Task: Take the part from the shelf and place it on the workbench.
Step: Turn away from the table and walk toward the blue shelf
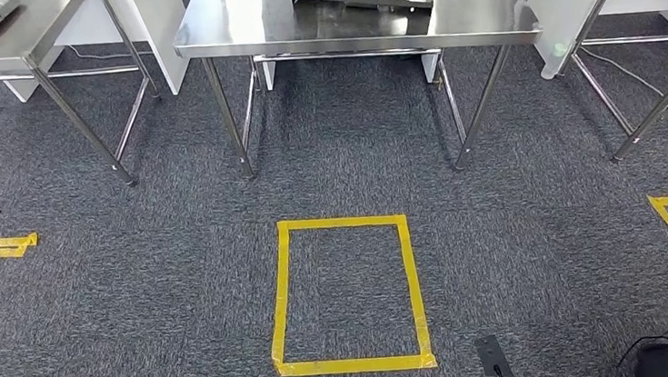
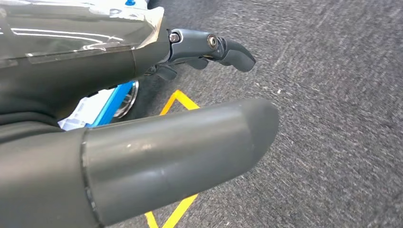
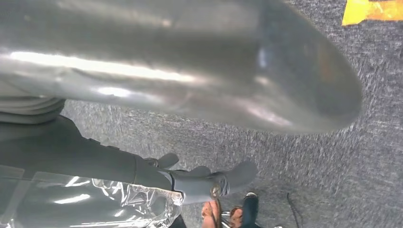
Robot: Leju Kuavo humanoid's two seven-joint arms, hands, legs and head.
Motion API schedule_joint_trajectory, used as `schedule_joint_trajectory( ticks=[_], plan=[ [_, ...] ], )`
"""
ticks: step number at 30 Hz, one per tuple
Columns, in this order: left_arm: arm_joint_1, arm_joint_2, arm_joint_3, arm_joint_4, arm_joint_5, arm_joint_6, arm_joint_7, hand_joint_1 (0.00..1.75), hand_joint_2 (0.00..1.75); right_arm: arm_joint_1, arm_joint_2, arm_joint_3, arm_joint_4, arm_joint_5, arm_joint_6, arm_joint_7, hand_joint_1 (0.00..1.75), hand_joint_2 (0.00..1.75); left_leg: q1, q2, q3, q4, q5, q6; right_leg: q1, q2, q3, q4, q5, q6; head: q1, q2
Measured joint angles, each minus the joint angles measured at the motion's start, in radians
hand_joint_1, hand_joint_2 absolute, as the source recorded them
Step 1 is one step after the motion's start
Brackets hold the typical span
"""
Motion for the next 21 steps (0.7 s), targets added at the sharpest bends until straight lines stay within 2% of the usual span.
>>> schedule_joint_trajectory(
  ticks=[1, 2, 3, 5, 6, 7, 8, 9, 10, 11, 12, 13, 14, 15, 16, 17, 18, 19, 21],
  plan=[
    [0.001, 0.000, 0.000, 0.000, -0.004, -0.001, -0.001, 0.00, 0.00, 0.002, 0.001, -0.005, 0.000, -0.004, -0.011, -0.007, 0.00, 0.00, 0.003, -0.001, -0.004, -0.001, 0.003, -0.006, -0.004, -0.001, -0.011, 0.005, 0.009, -0.009, -0.001, 0.000],
    [0.002, 0.000, -0.001, 0.001, -0.006, -0.001, -0.001, 0.00, 0.00, 0.004, 0.002, -0.010, 0.000, -0.007, -0.025, -0.018, 0.00, 0.00, 0.006, -0.003, -0.010, 0.008, -0.014, -0.012, -0.007, -0.003, -0.022, 0.006, 0.020, -0.020, -0.001, 0.000],
    [0.003, 0.001, -0.003, 0.001, -0.008, -0.002, -0.001, 0.00, 0.00, 0.007, 0.002, -0.015, 0.000, -0.008, -0.045, -0.030, 0.00, 0.00, 0.008, -0.005, -0.020, 0.034, -0.053, -0.018, -0.012, -0.005, -0.034, 0.006, 0.034, -0.032, -0.002, 0.000],
    [0.005, 0.001, -0.006, 0.001, -0.009, -0.001, -0.001, 0.00, 0.00, 0.011, 0.003, -0.021, 0.000, 0.001, -0.113, -0.059, 0.00, 0.00, 0.012, -0.010, -0.046, 0.149, -0.172, -0.027, -0.012, -0.008, -0.063, 0.006, 0.061, -0.047, -0.004, 0.000],
    [0.005, 0.000, -0.007, 0.001, -0.009, -0.001, -0.001, 0.00, 0.00, 0.013, 0.003, -0.023, 0.000, 0.005, -0.155, -0.075, 0.00, 0.00, 0.013, -0.011, -0.056, 0.219, -0.215, -0.032, -0.010, -0.009, -0.080, 0.007, 0.075, -0.049, -0.004, 0.000],
    [0.005, 0.000, -0.008, 0.001, -0.010, -0.001, -0.002, 0.00, 0.00, 0.014, 0.004, -0.026, 0.000, 0.007, -0.193, -0.090, 0.00, 0.00, 0.015, -0.011, -0.060, 0.278, -0.232, -0.035, -0.009, -0.011, -0.096, 0.010, 0.088, -0.048, -0.004, 0.000],
    [0.005, 0.000, -0.009, 0.001, -0.011, 0.000, -0.004, 0.00, 0.00, 0.014, 0.005, -0.029, 0.000, 0.006, -0.219, -0.099, 0.00, 0.00, 0.017, -0.011, -0.054, 0.311, -0.222, -0.037, -0.009, -0.012, -0.112, 0.013, 0.099, -0.045, -0.004, 0.000],
    [0.005, 0.000, -0.011, 0.001, -0.014, 0.000, -0.006, 0.00, 0.00, 0.014, 0.005, -0.033, 0.000, 0.008, -0.230, -0.094, 0.00, 0.00, 0.020, -0.011, -0.029, 0.309, -0.194, -0.039, -0.009, -0.013, -0.129, 0.020, 0.109, -0.041, -0.004, 0.000],
    [0.004, 0.000, -0.012, 0.001, -0.017, -0.001, -0.009, 0.00, 0.00, 0.014, 0.005, -0.036, 0.001, 0.012, -0.226, -0.074, 0.00, 0.00, 0.024, -0.012, 0.014, 0.270, -0.167, -0.041, -0.011, -0.013, -0.147, 0.031, 0.117, -0.036, -0.004, 0.000],
    [0.003, 0.000, -0.015, 0.001, -0.022, -0.002, -0.011, 0.00, 0.00, 0.014, 0.005, -0.038, 0.003, 0.014, -0.209, -0.045, 0.00, 0.00, 0.029, -0.013, 0.071, 0.204, -0.158, -0.044, -0.010, -0.013, -0.165, 0.043, 0.123, -0.030, -0.005, 0.000],
    [0.002, 0.001, -0.017, 0.002, -0.027, -0.003, -0.012, 0.00, 0.00, 0.014, 0.004, -0.041, 0.004, 0.014, -0.186, -0.015, 0.00, 0.00, 0.030, -0.015, 0.130, 0.127, -0.164, -0.045, -0.010, -0.013, -0.182, 0.057, 0.128, -0.024, -0.004, 0.000],
    [0.001, 0.001, -0.020, 0.002, -0.031, -0.004, -0.013, 0.00, 0.00, 0.014, 0.004, -0.044, 0.005, 0.011, -0.164, 0.005, 0.00, 0.00, 0.030, -0.018, 0.170, 0.067, -0.181, -0.043, -0.008, -0.014, -0.193, 0.068, 0.133, -0.016, -0.003, 0.000],
    [0.000, 0.001, -0.022, 0.002, -0.034, -0.004, -0.013, 0.00, 0.00, 0.014, 0.004, -0.047, 0.006, 0.007, -0.149, 0.015, 0.00, 0.00, 0.026, -0.020, 0.190, 0.032, -0.197, -0.037, -0.007, -0.015, -0.201, 0.074, 0.140, -0.009, -0.003, 0.000],
    [0.000, 0.002, -0.024, 0.002, -0.036, -0.005, -0.013, 0.00, 0.00, 0.014, 0.004, -0.049, 0.007, 0.005, -0.141, 0.018, 0.00, 0.00, 0.020, -0.020, 0.189, 0.019, -0.202, -0.028, -0.008, -0.015, -0.207, 0.076, 0.148, -0.001, -0.002, 0.000],
    [0.001, 0.002, -0.025, 0.003, -0.037, -0.005, -0.013, 0.00, 0.00, 0.015, 0.005, -0.051, 0.008, 0.004, -0.136, 0.021, 0.00, 0.00, 0.017, -0.017, 0.178, 0.018, -0.195, -0.015, -0.009, -0.015, -0.213, 0.076, 0.155, 0.008, -0.001, 0.000],
    [0.001, 0.002, -0.025, 0.003, -0.037, -0.005, -0.013, 0.00, 0.00, 0.017, 0.006, -0.053, 0.008, 0.003, -0.133, 0.022, 0.00, 0.00, 0.015, -0.015, 0.167, 0.016, -0.185, -0.002, -0.011, -0.014, -0.221, 0.082, 0.151, 0.011, -0.002, 0.000],
    [0.001, 0.004, -0.026, 0.003, -0.038, -0.005, -0.013, 0.00, 0.00, 0.019, 0.007, -0.055, 0.009, 0.003, -0.130, 0.022, 0.00, 0.00, 0.015, -0.012, 0.152, 0.014, -0.172, 0.011, -0.013, -0.012, -0.232, 0.101, 0.128, 0.010, 0.000, 0.000],
    [0.001, 0.005, -0.026, 0.004, -0.037, -0.004, -0.012, 0.00, 0.00, 0.021, 0.007, -0.058, 0.010, 0.005, -0.126, 0.020, 0.00, 0.00, 0.015, -0.009, 0.136, 0.012, -0.156, 0.022, -0.013, -0.009, -0.248, 0.138, 0.088, 0.005, 0.002, 0.000],
    [0.002, 0.008, -0.028, 0.004, -0.034, -0.003, -0.010, 0.00, 0.00, 0.022, 0.007, -0.060, 0.010, 0.014, -0.116, 0.009, 0.00, 0.00, 0.012, -0.006, 0.099, 0.013, -0.126, 0.030, -0.014, -0.005, -0.280, 0.259, -0.009, -0.006, 0.006, 0.000]
  ],
)
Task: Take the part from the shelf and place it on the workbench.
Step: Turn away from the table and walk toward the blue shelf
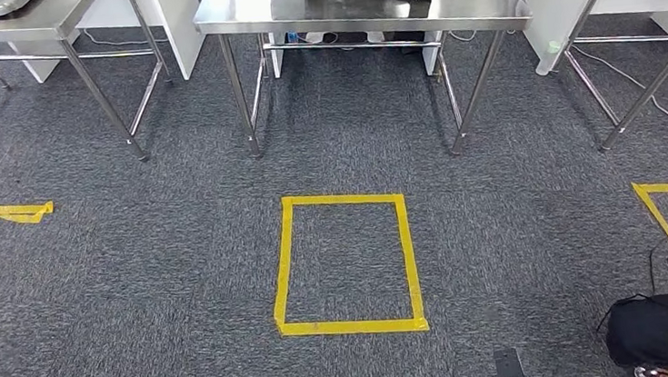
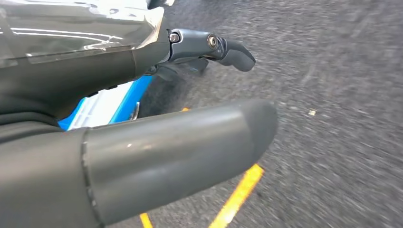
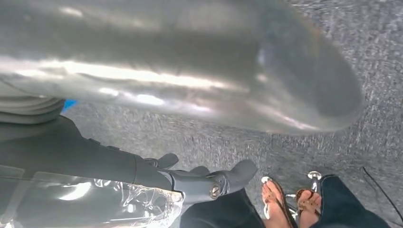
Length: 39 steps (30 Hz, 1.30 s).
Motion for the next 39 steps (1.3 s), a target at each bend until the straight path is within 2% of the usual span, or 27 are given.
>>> schedule_joint_trajectory(
  ticks=[1, 2, 3, 4, 5, 6, 8, 9, 11, 12, 13, 15, 16, 17, 18, 19, 21, 23, 26, 28, 30, 32, 33, 34, 36, 37, 39],
  plan=[
    [0.000, 0.000, 0.000, 0.000, 0.001, 0.001, 0.002, 0.00, 0.00, 0.000, 0.000, 0.000, 0.000, 0.005, 0.004, -0.006, 0.00, 0.00, -0.001, 0.001, -0.018, 0.001, 0.015, 0.000, 0.000, 0.001, -0.008, 0.060, -0.028, 0.003, 0.000, 0.000],
    [0.001, 0.000, -0.001, 0.000, 0.000, 0.001, 0.005, 0.00, 0.00, 0.000, 0.000, -0.001, 0.000, 0.007, 0.007, -0.011, 0.00, 0.00, -0.002, 0.002, -0.036, 0.002, 0.030, -0.001, 0.000, 0.002, -0.004, 0.099, -0.034, 0.010, 0.000, 0.000],
    [0.001, 0.001, -0.001, 0.000, -0.001, 0.001, 0.008, 0.00, 0.00, 0.001, 0.000, -0.001, 0.000, 0.007, 0.008, -0.014, 0.00, 0.00, -0.003, 0.003, -0.054, 0.003, 0.045, -0.003, 0.000, 0.002, 0.017, 0.107, -0.019, 0.022, 0.000, 0.000],
    [0.002, 0.001, -0.001, 0.000, -0.003, 0.001, 0.010, 0.00, 0.00, 0.001, 0.000, -0.001, 0.000, 0.007, 0.008, -0.017, 0.00, 0.00, -0.002, 0.004, -0.070, 0.004, 0.059, -0.005, 0.000, 0.002, 0.055, 0.077, 0.007, 0.033, 0.000, 0.000],
    [0.002, 0.001, -0.002, 0.001, -0.004, 0.001, 0.011, 0.00, 0.00, 0.000, 0.000, -0.002, 0.000, 0.006, 0.009, -0.018, 0.00, 0.00, -0.002, 0.004, -0.084, 0.005, 0.073, -0.009, 0.000, 0.003, 0.112, 0.012, 0.028, 0.039, 0.000, 0.000],
    [0.002, 0.001, -0.002, 0.001, -0.004, 0.001, 0.011, 0.00, 0.00, -0.001, -0.001, -0.002, 0.000, 0.006, 0.009, -0.019, 0.00, 0.00, -0.003, 0.004, -0.096, 0.006, 0.086, -0.014, 0.001, 0.003, 0.180, -0.078, 0.032, 0.038, 0.000, 0.000],
    [0.002, 0.001, -0.003, 0.002, -0.006, 0.000, 0.010, 0.00, 0.00, -0.004, -0.001, -0.002, 0.000, 0.005, 0.009, -0.020, 0.00, 0.00, -0.006, 0.004, -0.105, 0.004, 0.109, -0.025, 0.008, 0.004, 0.271, -0.219, 0.011, 0.020, -0.002, 0.000],
    [0.002, 0.001, -0.003, 0.002, -0.007, -0.001, 0.009, 0.00, 0.00, -0.005, -0.001, -0.002, 0.000, 0.002, 0.009, -0.021, 0.00, 0.00, -0.007, 0.005, -0.106, 0.001, 0.118, -0.032, 0.013, 0.004, 0.285, -0.249, 0.001, 0.010, -0.003, 0.000],
    [0.004, 0.001, -0.006, 0.003, -0.014, -0.006, 0.001, 0.00, 0.00, -0.003, 0.000, -0.005, 0.000, -0.008, 0.008, -0.023, 0.00, 0.00, -0.003, 0.005, -0.110, -0.004, 0.127, -0.046, 0.011, 0.003, 0.271, -0.250, 0.011, -0.011, -0.005, 0.000],
    [0.005, 0.002, -0.008, 0.003, -0.018, -0.009, -0.003, 0.00, 0.00, -0.002, 0.001, -0.007, 0.000, -0.014, 0.008, -0.025, 0.00, 0.00, 0.000, 0.004, -0.117, 0.007, 0.106, -0.051, 0.008, 0.002, 0.262, -0.249, 0.021, -0.024, -0.007, 0.000],
    [0.007, 0.003, -0.010, 0.004, -0.022, -0.011, -0.006, 0.00, 0.00, -0.001, 0.001, -0.011, 0.000, -0.019, 0.008, -0.029, 0.00, 0.00, 0.002, 0.002, -0.127, 0.036, 0.066, -0.055, 0.004, 0.001, 0.251, -0.250, 0.033, -0.035, -0.009, 0.000],
    [0.009, 0.004, -0.014, 0.005, -0.027, -0.013, -0.009, 0.00, 0.00, 0.001, 0.001, -0.018, 0.000, -0.032, 0.008, -0.037, 0.00, 0.00, 0.004, -0.002, -0.156, 0.150, -0.042, -0.061, 0.004, 0.000, 0.228, -0.249, 0.056, -0.048, -0.011, 0.000],
    [0.009, 0.004, -0.015, 0.005, -0.027, -0.013, -0.010, 0.00, 0.00, 0.002, 0.001, -0.024, 0.000, -0.042, 0.008, -0.042, 0.00, 0.00, 0.004, -0.003, -0.168, 0.216, -0.075, -0.064, 0.006, -0.001, 0.216, -0.248, 0.066, -0.048, -0.011, 0.000],
    [0.010, 0.005, -0.016, 0.006, -0.029, -0.013, -0.012, 0.00, 0.00, 0.003, 0.001, -0.032, 0.000, -0.056, 0.008, -0.047, 0.00, 0.00, 0.004, -0.004, -0.172, 0.267, -0.083, -0.067, 0.007, 0.000, 0.204, -0.247, 0.075, -0.046, -0.011, 0.000],
    [0.010, 0.006, -0.017, 0.006, -0.030, -0.013, -0.014, 0.00, 0.00, 0.004, 0.001, -0.041, 0.000, -0.073, 0.008, -0.055, 0.00, 0.00, 0.005, -0.004, -0.161, 0.286, -0.070, -0.067, 0.008, 0.002, 0.193, -0.245, 0.082, -0.043, -0.011, 0.000],
    [0.011, 0.007, -0.018, 0.006, -0.032, -0.013, -0.016, 0.00, 0.00, 0.005, 0.002, -0.052, 0.000, -0.090, 0.009, -0.065, 0.00, 0.00, 0.006, -0.006, -0.129, 0.263, -0.047, -0.066, 0.008, 0.005, 0.184, -0.242, 0.088, -0.038, -0.012, 0.000],
    [0.012, 0.009, -0.020, 0.006, -0.036, -0.014, -0.022, 0.00, 0.00, 0.005, 0.003, -0.075, 0.000, -0.117, 0.008, -0.084, 0.00, 0.00, 0.009, -0.031, -0.022, 0.129, -0.020, -0.060, 0.007, 0.015, 0.167, -0.231, 0.097, -0.028, -0.012, 0.000],
    [0.014, 0.011, -0.021, 0.006, -0.039, -0.014, -0.028, 0.00, 0.00, 0.001, 0.004, -0.094, 0.000, -0.133, 0.006, -0.099, 0.00, 0.00, 0.009, -0.057, 0.055, 0.016, -0.030, -0.053, 0.009, 0.026, 0.152, -0.220, 0.104, -0.018, -0.010, 0.000],
    [0.018, 0.011, -0.024, 0.008, -0.043, -0.015, -0.035, 0.00, 0.00, -0.001, 0.004, -0.117, 0.000, -0.147, -0.001, -0.109, 0.00, 0.00, 0.003, -0.040, 0.062, -0.014, -0.034, -0.034, 0.011, 0.045, 0.137, -0.214, 0.116, 0.003, -0.008, 0.000],
    [0.018, 0.011, -0.029, 0.008, -0.047, -0.015, -0.039, 0.00, 0.00, 0.001, 0.004, -0.129, 0.000, -0.154, -0.005, -0.111, 0.00, 0.00, 0.005, -0.021, 0.055, -0.021, -0.023, -0.016, 0.011, 0.042, 0.109, -0.180, 0.100, 0.008, -0.006, 0.000],
    [0.019, 0.013, -0.031, 0.009, -0.051, -0.015, -0.042, 0.00, 0.00, 0.002, 0.002, -0.138, 0.000, -0.159, -0.009, -0.112, 0.00, 0.00, 0.004, -0.001, 0.045, -0.024, -0.014, -0.004, 0.008, 0.028, 0.052, -0.067, 0.044, 0.003, -0.003, 0.000],
    [0.021, 0.015, -0.033, 0.009, -0.055, -0.016, -0.042, 0.00, 0.00, 0.002, 0.001, -0.148, 0.000, -0.167, -0.013, -0.114, 0.00, 0.00, 0.001, 0.020, 0.034, -0.023, -0.008, -0.001, 0.005, 0.022, -0.002, 0.055, -0.002, 0.005, -0.001, 0.000],
    [0.021, 0.015, -0.036, 0.010, -0.058, -0.017, -0.043, 0.00, 0.00, 0.003, 0.000, -0.155, 0.000, -0.172, -0.015, -0.116, 0.00, 0.00, 0.001, 0.030, 0.030, -0.022, -0.006, -0.002, 0.002, 0.020, -0.005, 0.073, -0.004, 0.012, -0.001, 0.000],
    [0.021, 0.016, -0.038, 0.010, -0.059, -0.017, -0.043, 0.00, 0.00, 0.004, 0.000, -0.162, 0.000, -0.177, -0.017, -0.118, 0.00, 0.00, 0.001, 0.040, 0.028, -0.021, -0.005, -0.003, -0.001, 0.015, 0.014, 0.049, 0.009, 0.023, -0.001, 0.000],
    [0.021, 0.017, -0.042, 0.012, -0.060, -0.018, -0.045, 0.00, 0.00, 0.004, -0.001, -0.174, 0.000, -0.186, -0.022, -0.123, 0.00, 0.00, 0.002, 0.059, 0.027, -0.018, -0.004, -0.008, -0.008, -0.016, 0.096, -0.087, 0.056, 0.043, -0.001, 0.000],
    [0.021, 0.018, -0.043, 0.013, -0.060, -0.019, -0.046, 0.00, 0.00, 0.002, -0.001, -0.178, 0.000, -0.189, -0.024, -0.125, 0.00, 0.00, 0.000, 0.068, 0.027, -0.016, -0.004, -0.013, -0.007, -0.035, 0.132, -0.154, 0.074, 0.046, -0.001, 0.000],
    [0.020, 0.020, -0.045, 0.014, -0.060, -0.019, -0.049, 0.00, 0.00, -0.001, 0.000, -0.185, 0.000, -0.196, -0.028, -0.127, 0.00, 0.00, -0.005, 0.082, 0.027, -0.013, -0.004, -0.024, -0.001, -0.053, 0.160, -0.218, 0.090, 0.032, -0.002, 0.000]
  ],
)
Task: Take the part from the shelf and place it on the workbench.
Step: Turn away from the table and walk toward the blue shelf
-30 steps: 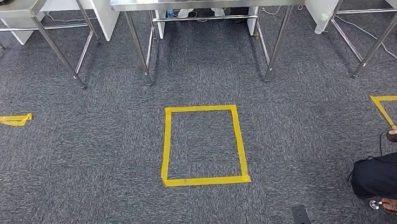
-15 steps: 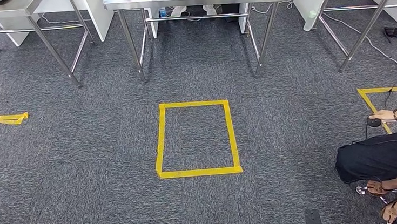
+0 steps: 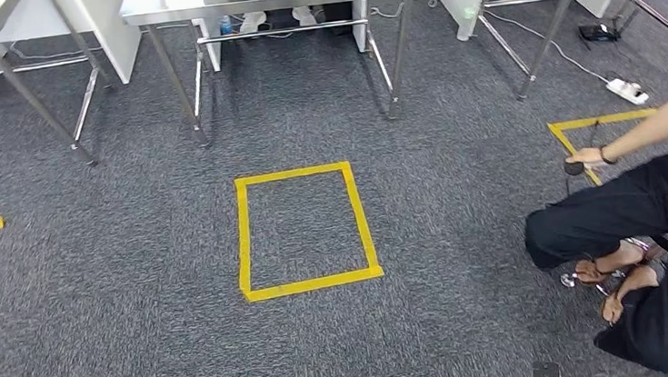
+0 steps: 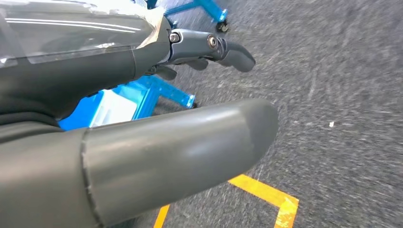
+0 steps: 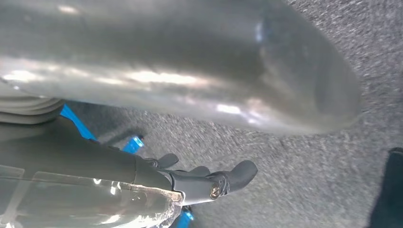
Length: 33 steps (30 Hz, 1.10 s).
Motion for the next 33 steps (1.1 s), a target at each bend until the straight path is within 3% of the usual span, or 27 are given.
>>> schedule_joint_trajectory(
  ticks=[2, 4, 5, 7, 8, 9, 10, 11, 13, 15, 16, 18, 20, 22, 23, 24, 25, 26, 27, 29, 31, 33],
  plan=[
    [-0.002, 0.001, -0.001, 0.000, -0.001, 0.000, -0.002, 0.00, 0.00, 0.000, 0.001, -0.008, 0.000, -0.007, -0.004, -0.001, 0.00, 0.00, -0.001, 0.014, 0.001, -0.002, 0.003, -0.012, 0.004, 0.018, -0.010, 0.002, 0.005, -0.020, -0.001, 0.000],
    [-0.003, 0.003, -0.001, 0.000, -0.001, 0.000, -0.003, 0.00, 0.00, 0.002, 0.002, -0.017, 0.000, -0.011, -0.005, -0.001, 0.00, 0.00, 0.005, -0.008, -0.008, 0.021, -0.018, -0.025, -0.005, 0.036, -0.012, 0.000, 0.013, -0.037, -0.002, 0.000],
    [-0.003, 0.003, -0.001, 0.001, -0.001, 0.000, -0.004, 0.00, 0.00, 0.002, 0.003, -0.020, 0.000, -0.011, -0.005, -0.001, 0.00, 0.00, 0.007, -0.031, -0.026, 0.061, -0.047, -0.029, -0.009, 0.044, -0.014, -0.001, 0.018, -0.046, -0.002, 0.000],
    [0.000, 0.004, -0.001, 0.002, -0.002, 0.000, -0.004, 0.00, 0.00, 0.001, 0.005, -0.025, 0.000, -0.012, -0.005, 0.000, 0.00, 0.00, 0.010, -0.076, -0.084, 0.194, -0.124, -0.033, -0.009, 0.062, -0.020, 0.000, 0.025, -0.058, -0.005, 0.000],
    [0.001, 0.005, -0.001, 0.002, -0.003, 0.000, -0.004, 0.00, 0.00, 0.001, 0.005, -0.026, 0.000, -0.013, -0.002, 0.002, 0.00, 0.00, 0.009, -0.083, -0.113, 0.258, -0.151, -0.033, -0.006, 0.071, -0.024, 0.000, 0.027, -0.061, -0.005, 0.000],
    [0.002, 0.006, -0.001, 0.003, -0.004, -0.001, -0.003, 0.00, 0.00, 0.001, 0.005, -0.028, 0.000, -0.013, 0.003, 0.006, 0.00, 0.00, 0.009, -0.086, -0.128, 0.294, -0.157, -0.032, -0.004, 0.083, -0.026, 0.001, 0.029, -0.062, -0.005, 0.000],
    [0.002, 0.007, -0.001, 0.003, -0.005, -0.001, -0.002, 0.00, 0.00, 0.003, 0.005, -0.029, 0.001, -0.013, 0.012, 0.013, 0.00, 0.00, 0.010, -0.088, -0.125, 0.289, -0.143, -0.031, -0.003, 0.095, -0.028, 0.004, 0.030, -0.062, -0.005, 0.000],
    [0.002, 0.008, -0.001, 0.003, -0.006, -0.002, 0.000, 0.00, 0.00, 0.003, 0.005, -0.030, 0.002, -0.012, 0.023, 0.021, 0.00, 0.00, 0.011, -0.092, -0.102, 0.247, -0.113, -0.029, -0.002, 0.107, -0.028, 0.007, 0.030, -0.061, -0.005, 0.000],
    [0.002, 0.010, -0.001, 0.003, -0.008, -0.003, 0.004, 0.00, 0.00, 0.002, 0.006, -0.031, 0.004, -0.010, 0.043, 0.038, 0.00, 0.00, 0.015, -0.129, -0.034, 0.110, -0.049, -0.025, 0.001, 0.132, -0.033, 0.016, 0.029, -0.058, -0.005, 0.000],
    [0.001, 0.012, -0.001, 0.004, -0.008, -0.004, 0.006, 0.00, 0.00, 0.000, 0.006, -0.032, 0.006, -0.008, 0.054, 0.046, 0.00, 0.00, 0.016, -0.159, 0.001, 0.033, -0.029, -0.019, 0.004, 0.152, -0.044, 0.023, 0.031, -0.049, -0.005, 0.000],
    [0.000, 0.012, -0.001, 0.004, -0.008, -0.004, 0.006, 0.00, 0.00, 0.000, 0.006, -0.033, 0.006, -0.008, 0.056, 0.049, 0.00, 0.00, 0.013, -0.159, 0.001, 0.027, -0.031, -0.016, 0.004, 0.162, -0.050, 0.024, 0.034, -0.041, -0.005, 0.000],
    [-0.002, 0.011, -0.001, 0.004, -0.008, -0.005, 0.007, 0.00, 0.00, 0.003, 0.006, -0.033, 0.007, -0.007, 0.058, 0.052, 0.00, 0.00, 0.009, -0.134, -0.001, 0.022, -0.022, -0.001, 0.000, 0.170, -0.064, 0.026, 0.039, -0.027, -0.005, 0.000],
    [-0.003, 0.011, -0.001, 0.004, -0.008, -0.005, 0.007, 0.00, 0.00, 0.003, 0.006, -0.033, 0.008, -0.008, 0.058, 0.054, 0.00, 0.00, 0.011, -0.109, -0.002, 0.013, -0.013, 0.014, 0.002, 0.130, -0.093, 0.072, 0.014, -0.025, -0.002, 0.000],
    [-0.001, 0.012, -0.001, 0.004, -0.008, -0.005, 0.007, 0.00, 0.00, 0.000, 0.005, -0.034, 0.008, -0.007, 0.058, 0.055, 0.00, 0.00, 0.010, -0.081, -0.006, 0.012, -0.011, 0.020, 0.002, 0.083, -0.153, 0.197, -0.047, -0.031, 0.002, 0.000],
    [0.000, 0.013, -0.001, 0.004, -0.008, -0.005, 0.007, 0.00, 0.00, -0.001, 0.005, -0.034, 0.008, -0.007, 0.059, 0.056, 0.00, 0.00, 0.009, -0.066, -0.009, 0.012, -0.010, 0.021, 0.001, 0.075, -0.184, 0.266, -0.075, -0.030, 0.002, 0.000],
    [0.001, 0.013, -0.001, 0.005, -0.008, -0.005, 0.007, 0.00, 0.00, 0.000, 0.004, -0.034, 0.008, -0.007, 0.059, 0.058, 0.00, 0.00, 0.009, -0.052, -0.010, 0.012, -0.010, 0.021, 0.000, 0.072, -0.203, 0.311, -0.090, -0.025, 0.002, 0.000],
    [0.001, 0.013, -0.001, 0.006, -0.008, -0.005, 0.007, 0.00, 0.00, 0.002, 0.004, -0.035, 0.008, -0.007, 0.059, 0.061, 0.00, 0.00, 0.009, -0.039, -0.011, 0.012, -0.010, 0.021, -0.002, 0.069, -0.201, 0.319, -0.089, -0.018, 0.003, 0.000],
    [0.000, 0.013, -0.001, 0.006, -0.007, -0.005, 0.007, 0.00, 0.00, 0.004, 0.003, -0.036, 0.008, -0.007, 0.058, 0.066, 0.00, 0.00, 0.009, -0.027, -0.010, 0.013, -0.011, 0.020, -0.005, 0.063, -0.177, 0.282, -0.073, -0.008, 0.003, 0.000],
    [0.000, 0.012, -0.001, 0.007, -0.007, -0.005, 0.007, 0.00, 0.00, 0.005, 0.003, -0.037, 0.008, -0.007, 0.058, 0.070, 0.00, 0.00, 0.010, -0.015, -0.008, 0.013, -0.012, 0.018, -0.006, 0.050, -0.135, 0.211, -0.049, 0.001, 0.003, 0.000],
    [0.000, 0.012, -0.001, 0.008, -0.006, -0.005, 0.007, 0.00, 0.00, 0.003, 0.002, -0.039, 0.008, -0.007, 0.055, 0.078, 0.00, 0.00, 0.006, 0.006, -0.003, 0.014, -0.016, 0.008, -0.003, 0.003, -0.055, 0.068, -0.007, 0.005, 0.003, 0.000],
    [-0.001, 0.011, -0.001, 0.008, -0.006, -0.004, 0.007, 0.00, 0.00, 0.002, 0.002, -0.041, 0.008, -0.007, 0.051, 0.083, 0.00, 0.00, 0.001, 0.023, 0.003, 0.014, -0.020, -0.004, 0.004, -0.018, -0.032, 0.019, 0.008, -0.008, 0.000, 0.000],
    [-0.005, 0.010, -0.001, 0.008, -0.006, -0.002, 0.007, 0.00, 0.00, 0.006, 0.002, -0.042, 0.008, -0.007, 0.047, 0.088, 0.00, 0.00, 0.004, 0.033, 0.009, 0.014, -0.023, -0.017, 0.001, 0.005, -0.036, 0.018, 0.012, -0.024, -0.002, 0.000]
  ],
)
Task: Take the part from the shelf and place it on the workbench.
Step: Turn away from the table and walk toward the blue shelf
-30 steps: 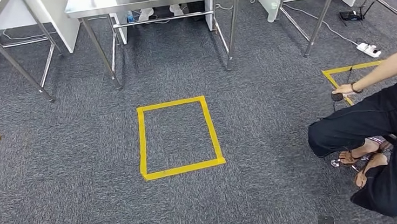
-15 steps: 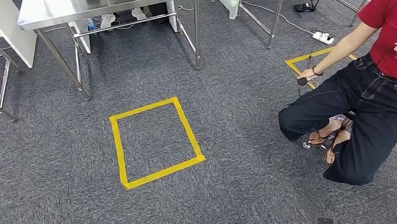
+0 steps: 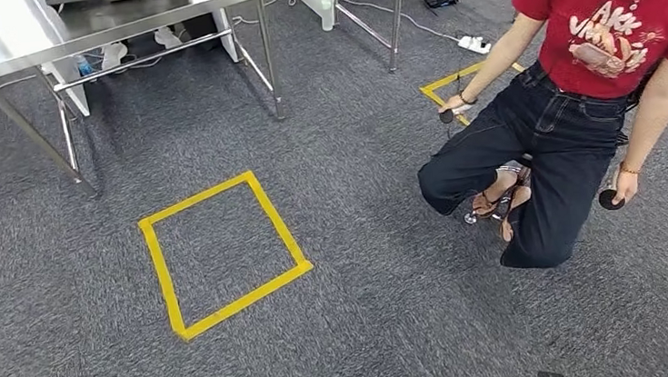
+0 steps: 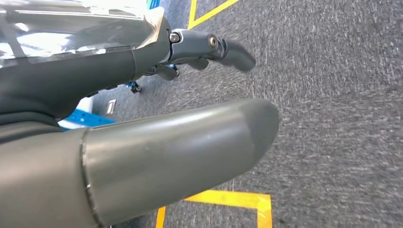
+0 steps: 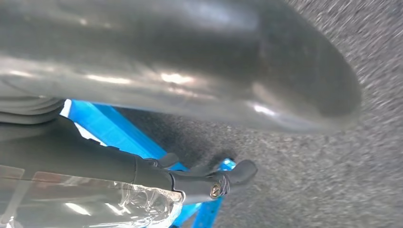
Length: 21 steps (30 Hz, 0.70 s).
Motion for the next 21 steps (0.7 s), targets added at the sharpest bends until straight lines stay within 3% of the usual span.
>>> schedule_joint_trajectory(
  ticks=[2, 4, 6, 7, 8, 9, 11, 13, 15, 17, 19, 21],
  plan=[
    [-0.002, -0.001, 0.000, 0.000, -0.001, 0.001, 0.000, 0.00, 0.00, 0.001, 0.002, -0.001, 0.000, 0.000, -0.003, 0.004, 0.00, 0.00, 0.006, -0.041, -0.011, 0.035, -0.031, -0.011, -0.010, 0.022, 0.003, -0.004, 0.006, -0.015, -0.003, 0.000],
    [0.000, -0.002, 0.000, 0.000, -0.003, 0.002, 0.000, 0.00, 0.00, -0.002, 0.005, -0.001, 0.000, 0.000, -0.004, 0.004, 0.00, 0.00, 0.008, -0.100, -0.061, 0.147, -0.099, -0.015, -0.012, 0.045, 0.002, -0.005, 0.011, -0.027, -0.006, 0.000],
    [0.003, -0.003, 0.000, 0.000, 0.006, 0.001, -0.003, 0.00, 0.00, -0.003, 0.007, -0.003, 0.000, -0.012, 0.001, -0.001, 0.00, 0.00, 0.009, -0.119, -0.120, 0.269, -0.148, -0.015, -0.009, 0.070, 0.000, -0.004, 0.013, -0.032, -0.008, 0.000],
    [0.004, -0.003, 0.001, 0.000, 0.018, 0.001, -0.009, 0.00, 0.00, -0.002, 0.008, -0.009, 0.000, -0.029, 0.008, -0.007, 0.00, 0.00, 0.009, -0.122, -0.132, 0.289, -0.144, -0.015, -0.008, 0.084, 0.000, -0.003, 0.013, -0.032, -0.008, 0.000],
    [0.004, -0.003, 0.003, 0.000, 0.033, 0.001, -0.017, 0.00, 0.00, -0.002, 0.009, -0.018, 0.000, -0.050, 0.018, -0.016, 0.00, 0.00, 0.011, -0.124, -0.125, 0.269, -0.119, -0.015, -0.008, 0.099, 0.002, -0.002, 0.012, -0.031, -0.008, 0.000],
    [0.004, -0.003, 0.006, 0.000, 0.048, 0.001, -0.026, 0.00, 0.00, -0.002, 0.011, -0.028, 0.000, -0.068, 0.030, -0.024, 0.00, 0.00, 0.014, -0.129, -0.101, 0.214, -0.080, -0.015, -0.009, 0.114, 0.003, -0.001, 0.012, -0.031, -0.008, 0.000],
    [0.003, -0.002, 0.011, 0.000, 0.065, 0.001, -0.039, 0.00, 0.00, -0.004, 0.015, -0.045, 0.000, -0.082, 0.052, -0.033, 0.00, 0.00, 0.022, -0.175, -0.044, 0.084, -0.018, -0.016, -0.007, 0.139, -0.001, 0.009, 0.009, -0.025, -0.007, 0.000],
    [0.002, -0.002, 0.013, 0.000, 0.070, 0.000, -0.044, 0.00, 0.00, -0.006, 0.017, -0.053, 0.000, -0.085, 0.068, -0.034, 0.00, 0.00, 0.023, -0.208, -0.024, 0.029, -0.006, -0.015, -0.005, 0.161, -0.015, 0.016, 0.009, -0.012, -0.007, 0.000],
    [0.000, -0.003, 0.015, 0.000, 0.070, -0.001, -0.045, 0.00, 0.00, -0.005, 0.018, -0.059, 0.000, -0.090, 0.076, -0.032, 0.00, 0.00, 0.018, -0.190, -0.026, 0.027, -0.004, -0.003, -0.008, 0.180, -0.029, 0.015, 0.014, 0.003, -0.006, 0.000],
    [-0.003, -0.003, 0.017, -0.001, 0.070, -0.002, -0.046, 0.00, 0.00, -0.003, 0.021, -0.065, 0.000, -0.093, 0.080, -0.030, 0.00, 0.00, 0.018, -0.164, -0.024, 0.020, 0.003, 0.013, -0.008, 0.146, -0.050, 0.043, 0.001, 0.008, -0.005, 0.000],
    [-0.003, -0.002, 0.018, -0.001, 0.069, -0.005, -0.046, 0.00, 0.00, -0.007, 0.022, -0.069, 0.000, -0.092, 0.081, -0.030, 0.00, 0.00, 0.017, -0.136, -0.024, 0.016, 0.005, 0.024, -0.005, 0.088, -0.102, 0.148, -0.048, 0.002, -0.001, 0.000],
    [-0.002, -0.001, 0.018, -0.001, 0.068, -0.008, -0.046, 0.00, 0.00, -0.010, 0.022, -0.073, 0.000, -0.091, 0.083, -0.029, 0.00, 0.00, 0.014, -0.105, -0.026, 0.016, 0.005, 0.027, -0.005, 0.068, -0.168, 0.282, -0.099, 0.000, 0.000, 0.000]
  ],
)
